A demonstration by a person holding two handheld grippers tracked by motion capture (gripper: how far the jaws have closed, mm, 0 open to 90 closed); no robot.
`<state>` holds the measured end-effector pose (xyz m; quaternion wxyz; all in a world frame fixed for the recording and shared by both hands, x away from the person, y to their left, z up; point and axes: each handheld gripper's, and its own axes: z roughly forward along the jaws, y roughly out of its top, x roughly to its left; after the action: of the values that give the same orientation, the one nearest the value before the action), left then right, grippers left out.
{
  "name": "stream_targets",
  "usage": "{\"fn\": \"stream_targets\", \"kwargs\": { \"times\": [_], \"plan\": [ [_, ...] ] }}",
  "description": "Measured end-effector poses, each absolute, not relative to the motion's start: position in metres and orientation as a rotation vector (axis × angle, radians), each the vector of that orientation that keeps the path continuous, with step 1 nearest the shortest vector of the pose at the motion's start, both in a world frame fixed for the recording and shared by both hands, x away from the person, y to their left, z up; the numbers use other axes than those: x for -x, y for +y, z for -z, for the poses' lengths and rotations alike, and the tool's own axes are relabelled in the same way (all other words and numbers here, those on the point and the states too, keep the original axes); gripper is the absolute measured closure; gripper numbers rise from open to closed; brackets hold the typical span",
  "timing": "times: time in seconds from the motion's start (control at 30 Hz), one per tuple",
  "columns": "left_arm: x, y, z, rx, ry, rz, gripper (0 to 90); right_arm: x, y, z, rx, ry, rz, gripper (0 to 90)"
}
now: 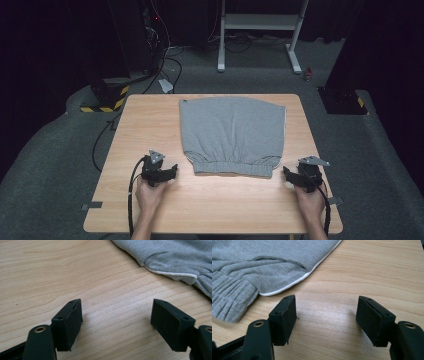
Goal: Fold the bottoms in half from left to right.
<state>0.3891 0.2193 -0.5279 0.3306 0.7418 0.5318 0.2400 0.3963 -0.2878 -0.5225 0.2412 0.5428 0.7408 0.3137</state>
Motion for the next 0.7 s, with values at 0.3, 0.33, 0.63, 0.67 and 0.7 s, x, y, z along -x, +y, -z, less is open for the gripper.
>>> {"fn": "stream_targets", "kwargs": {
  "times": [0.3, 0.33, 0.63, 0.67, 0.7],
  "plan": [
    [-0.3894, 0.2193, 0.5278, -1.946, 1.389, -0.625, 23.7, -0.3962, -0.2878, 0.5226, -1.478, 2.029, -0.86, 32.2],
    [-0.3894, 0.2193, 0.5278, -1.946, 1.389, -0.625, 23.7, -0.3961, -0.2877, 0.5226, -1.479, 2.029, -0.86, 32.3],
    [-0.3896, 0.2189, 0.5276, -1.948, 1.391, -0.624, 23.5, -0.3962, -0.2876, 0.5226, -1.48, 2.028, -0.86, 32.2],
    [-0.3897, 0.2188, 0.5277, -1.947, 1.391, -0.624, 23.4, -0.3961, -0.2874, 0.5226, -1.484, 2.026, -0.86, 32.3],
    [-0.3897, 0.2188, 0.5277, -1.947, 1.391, -0.624, 23.4, -0.3961, -0.2874, 0.5226, -1.484, 2.026, -0.86, 32.3]
  ]
}}
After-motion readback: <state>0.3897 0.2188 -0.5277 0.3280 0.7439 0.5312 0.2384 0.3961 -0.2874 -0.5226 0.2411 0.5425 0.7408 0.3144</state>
